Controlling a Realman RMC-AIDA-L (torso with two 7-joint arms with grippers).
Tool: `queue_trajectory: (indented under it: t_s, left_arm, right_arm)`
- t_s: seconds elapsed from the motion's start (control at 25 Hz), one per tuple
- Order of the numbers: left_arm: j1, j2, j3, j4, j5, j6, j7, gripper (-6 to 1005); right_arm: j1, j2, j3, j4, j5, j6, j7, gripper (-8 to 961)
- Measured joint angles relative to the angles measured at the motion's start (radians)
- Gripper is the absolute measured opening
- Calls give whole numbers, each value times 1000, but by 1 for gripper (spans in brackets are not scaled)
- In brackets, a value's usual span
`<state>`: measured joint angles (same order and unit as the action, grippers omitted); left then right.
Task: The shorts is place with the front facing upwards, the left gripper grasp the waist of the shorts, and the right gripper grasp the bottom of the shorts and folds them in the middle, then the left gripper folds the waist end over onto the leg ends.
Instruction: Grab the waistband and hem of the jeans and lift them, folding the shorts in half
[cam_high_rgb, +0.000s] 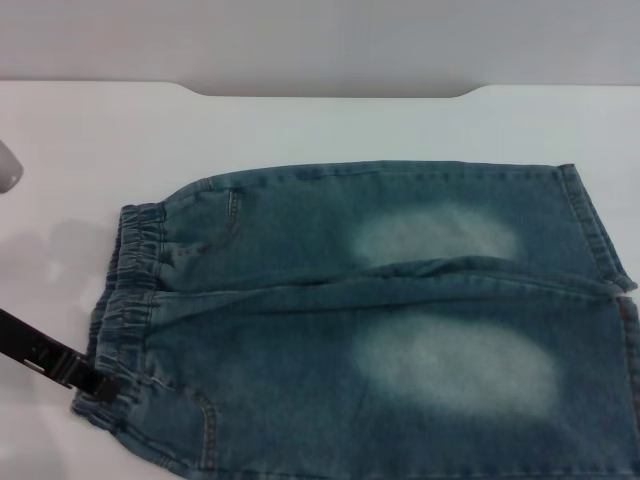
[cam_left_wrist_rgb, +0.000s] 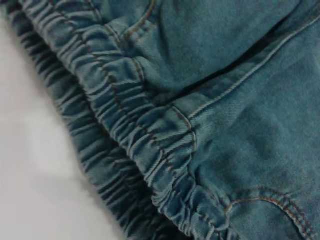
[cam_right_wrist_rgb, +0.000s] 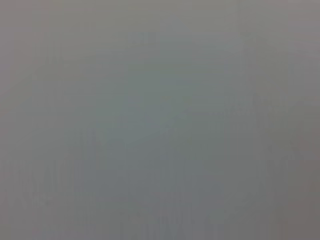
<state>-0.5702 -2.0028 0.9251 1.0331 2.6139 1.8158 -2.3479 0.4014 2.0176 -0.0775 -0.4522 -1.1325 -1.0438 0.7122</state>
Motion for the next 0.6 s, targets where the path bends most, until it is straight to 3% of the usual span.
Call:
queue_trajectory:
  t_s: [0.28, 0.6]
  left_arm:
    - [0, 6, -2, -2, 5, 3, -2, 260]
    - [0, 5, 3, -4, 8, 6, -4, 255]
  right_arm:
    - [6, -2, 0, 6, 0, 4, -29, 577]
    - [7, -2, 9, 6, 1, 4, -30, 577]
